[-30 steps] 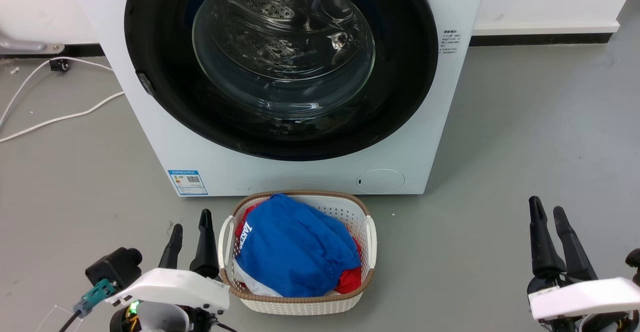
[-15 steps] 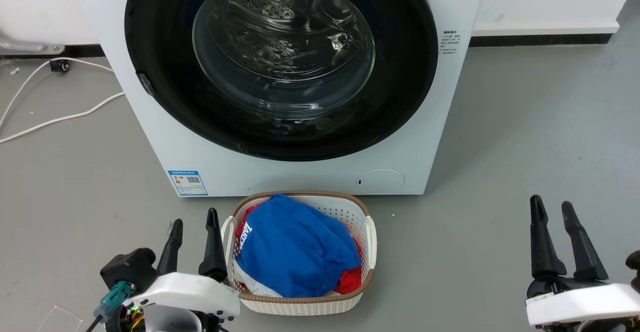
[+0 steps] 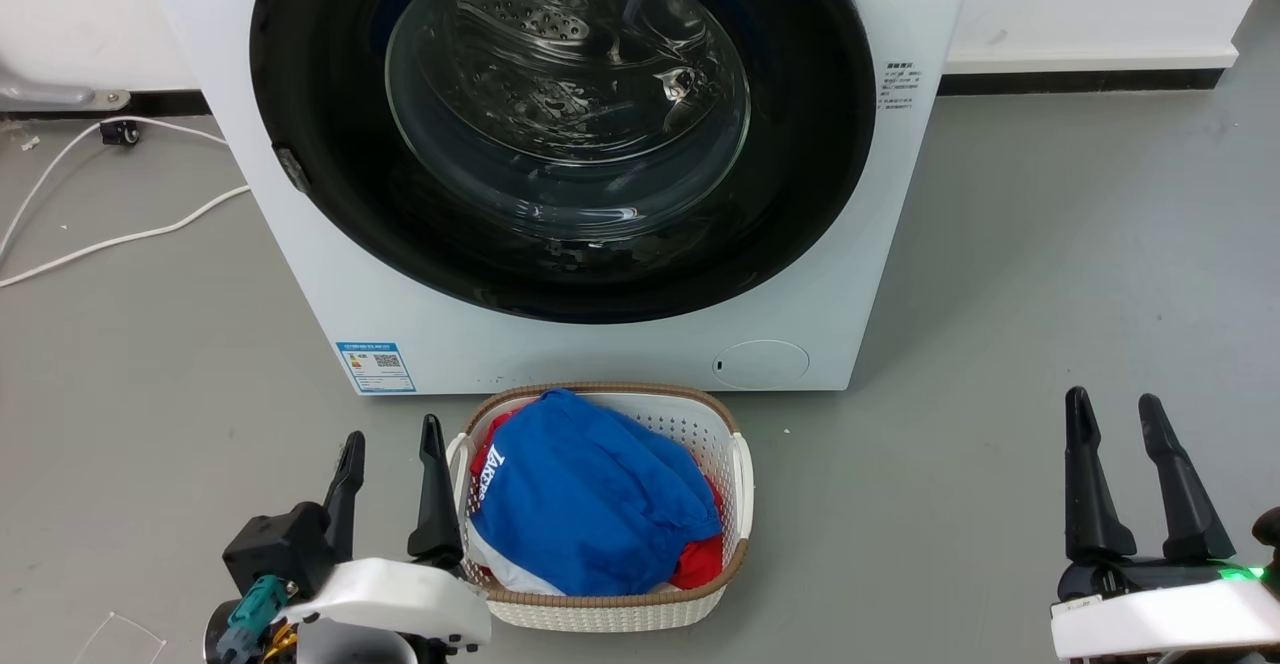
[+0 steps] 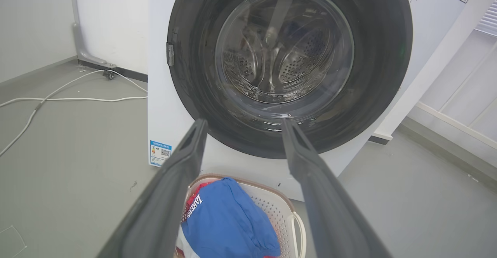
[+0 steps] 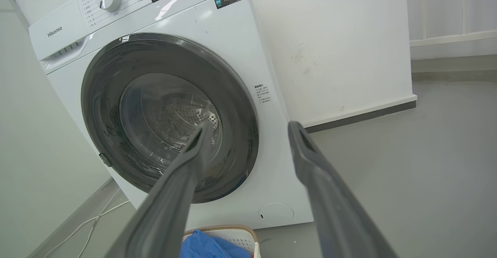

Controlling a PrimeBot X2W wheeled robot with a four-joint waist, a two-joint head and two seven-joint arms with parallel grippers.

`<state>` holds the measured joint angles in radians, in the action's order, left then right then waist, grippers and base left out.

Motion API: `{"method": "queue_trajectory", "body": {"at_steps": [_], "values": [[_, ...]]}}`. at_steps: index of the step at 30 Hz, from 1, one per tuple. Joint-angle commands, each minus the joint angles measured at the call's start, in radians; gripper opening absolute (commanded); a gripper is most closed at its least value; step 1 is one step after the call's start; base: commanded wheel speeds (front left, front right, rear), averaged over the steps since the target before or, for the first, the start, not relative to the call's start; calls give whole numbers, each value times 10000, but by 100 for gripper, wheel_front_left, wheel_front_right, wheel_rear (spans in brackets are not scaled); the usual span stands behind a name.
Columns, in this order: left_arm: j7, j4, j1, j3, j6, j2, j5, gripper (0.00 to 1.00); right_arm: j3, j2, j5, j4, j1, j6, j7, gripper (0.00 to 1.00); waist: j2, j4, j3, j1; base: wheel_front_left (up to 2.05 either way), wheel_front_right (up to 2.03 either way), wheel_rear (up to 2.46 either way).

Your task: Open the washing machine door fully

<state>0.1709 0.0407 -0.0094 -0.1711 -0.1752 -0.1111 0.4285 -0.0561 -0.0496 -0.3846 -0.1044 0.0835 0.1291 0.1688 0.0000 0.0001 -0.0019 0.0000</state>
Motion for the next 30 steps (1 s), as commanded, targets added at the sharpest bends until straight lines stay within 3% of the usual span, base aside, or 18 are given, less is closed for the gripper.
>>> {"method": "queue_trajectory", "body": {"at_steps": [1, 30], "values": [[97, -135, 13, -3, 50, 40, -299, 100, 28, -15, 255, -212, 59, 20, 115, 100, 0, -2, -3, 0, 0, 0, 0], [708, 13, 432, 327, 329, 511, -2646, 100, -8, -10, 2052, -385, 570, 23, 731, 100, 0, 7, -9, 0, 0, 0, 0]]}}
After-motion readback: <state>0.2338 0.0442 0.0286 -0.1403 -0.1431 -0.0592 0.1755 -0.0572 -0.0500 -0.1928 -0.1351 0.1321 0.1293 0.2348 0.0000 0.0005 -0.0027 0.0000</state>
